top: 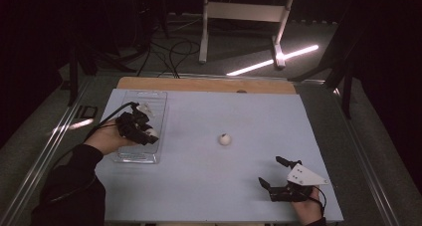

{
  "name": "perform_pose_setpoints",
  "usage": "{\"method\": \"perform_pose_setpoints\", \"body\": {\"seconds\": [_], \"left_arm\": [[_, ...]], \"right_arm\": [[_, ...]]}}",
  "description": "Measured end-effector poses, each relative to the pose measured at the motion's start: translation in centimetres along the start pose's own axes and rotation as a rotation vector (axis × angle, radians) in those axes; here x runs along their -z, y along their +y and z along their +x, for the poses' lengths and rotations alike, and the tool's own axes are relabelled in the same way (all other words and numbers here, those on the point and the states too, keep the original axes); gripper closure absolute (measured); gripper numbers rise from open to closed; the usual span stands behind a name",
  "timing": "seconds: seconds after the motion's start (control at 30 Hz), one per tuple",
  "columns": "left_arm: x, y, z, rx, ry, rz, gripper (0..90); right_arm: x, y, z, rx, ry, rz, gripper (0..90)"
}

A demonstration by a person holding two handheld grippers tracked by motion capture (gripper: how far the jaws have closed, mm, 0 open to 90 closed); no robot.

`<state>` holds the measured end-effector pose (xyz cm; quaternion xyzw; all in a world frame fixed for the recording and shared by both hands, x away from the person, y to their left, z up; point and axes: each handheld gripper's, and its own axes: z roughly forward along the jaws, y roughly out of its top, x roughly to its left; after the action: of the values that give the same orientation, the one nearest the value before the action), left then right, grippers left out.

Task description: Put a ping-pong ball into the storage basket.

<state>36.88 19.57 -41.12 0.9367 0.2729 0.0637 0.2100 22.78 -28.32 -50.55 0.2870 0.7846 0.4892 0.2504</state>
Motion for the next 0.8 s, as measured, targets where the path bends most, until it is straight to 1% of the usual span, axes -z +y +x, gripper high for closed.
{"method": "perform_pose_setpoints", "body": {"seconds": [0.03, 0.07, 0.23, 0.4, 0.47, 0.57, 0.8], "left_arm": [[-0.2, -0.1, 0.1, 0.002, -0.002, 0.0, 51.8], [-0.3, -0.1, 0.1, 0.003, 0.005, 0.004, 51.7], [-0.8, -0.3, 0.5, 0.016, -0.002, 0.012, 51.7], [-1.4, -0.5, 0.7, 0.033, 0.001, 0.024, 51.7], [-1.5, -0.6, 0.9, 0.038, 0.0, 0.024, 51.7], [-1.9, -0.7, 0.9, 0.046, 0.007, 0.041, 51.7], [-2.8, -0.8, 1.1, 0.048, 0.018, 0.071, 51.7]], "right_arm": [[0.0, 0.0, 0.0, -0.003, 0.0, -0.001, 8.5], [0.0, 0.0, 0.0, 0.001, -0.001, -0.003, 8.5], [0.0, 0.0, 0.0, -0.003, 0.0, -0.002, 8.5], [0.0, 0.0, 0.0, 0.002, -0.001, -0.003, 8.5], [0.0, 0.0, 0.0, -0.004, 0.0, -0.002, 8.5], [0.0, 0.0, 0.0, -0.003, 0.0, -0.003, 8.5], [0.0, 0.0, 0.0, -0.003, 0.0, -0.002, 8.5]]}}
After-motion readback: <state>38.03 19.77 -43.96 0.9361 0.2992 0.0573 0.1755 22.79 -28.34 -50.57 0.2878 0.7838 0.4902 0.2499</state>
